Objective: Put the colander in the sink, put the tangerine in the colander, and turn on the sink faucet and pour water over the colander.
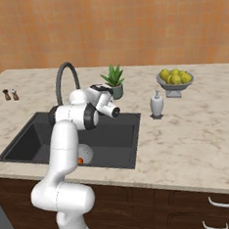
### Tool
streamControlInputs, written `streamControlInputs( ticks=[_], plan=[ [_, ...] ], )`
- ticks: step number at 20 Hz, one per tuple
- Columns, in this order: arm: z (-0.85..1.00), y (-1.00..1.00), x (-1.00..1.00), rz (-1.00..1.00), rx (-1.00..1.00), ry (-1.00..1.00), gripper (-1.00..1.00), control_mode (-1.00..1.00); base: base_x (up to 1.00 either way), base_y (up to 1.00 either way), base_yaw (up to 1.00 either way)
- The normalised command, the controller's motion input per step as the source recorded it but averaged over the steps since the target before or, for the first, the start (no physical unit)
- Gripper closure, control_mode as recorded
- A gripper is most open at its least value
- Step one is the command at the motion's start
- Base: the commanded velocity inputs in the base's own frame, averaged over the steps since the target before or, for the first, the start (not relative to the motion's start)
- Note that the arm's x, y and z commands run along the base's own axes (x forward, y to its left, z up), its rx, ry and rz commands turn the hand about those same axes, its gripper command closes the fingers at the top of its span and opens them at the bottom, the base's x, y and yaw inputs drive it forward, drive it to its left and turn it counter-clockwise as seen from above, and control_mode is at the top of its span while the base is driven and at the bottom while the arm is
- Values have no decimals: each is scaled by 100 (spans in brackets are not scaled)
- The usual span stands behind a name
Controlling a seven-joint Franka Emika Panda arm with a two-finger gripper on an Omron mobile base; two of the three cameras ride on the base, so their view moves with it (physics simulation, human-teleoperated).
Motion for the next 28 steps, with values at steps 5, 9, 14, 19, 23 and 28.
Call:
streamControlInputs(
  ticks=[5,9,14,19,23,28],
  plan=[
    [-15,-5,0,-1,0,0,100,-100,0,0,0],
    [-16,-30,0,-2,0,0,100,-100,0,0,0],
    [-19,-46,0,-1,0,0,100,-100,0,0,0],
    [-21,-63,0,0,0,0,100,-100,0,0,0],
    [-24,-72,0,0,0,0,100,-100,0,0,0],
    [-24,-74,0,0,0,0,100,-100,0,0,0]
  ],
)
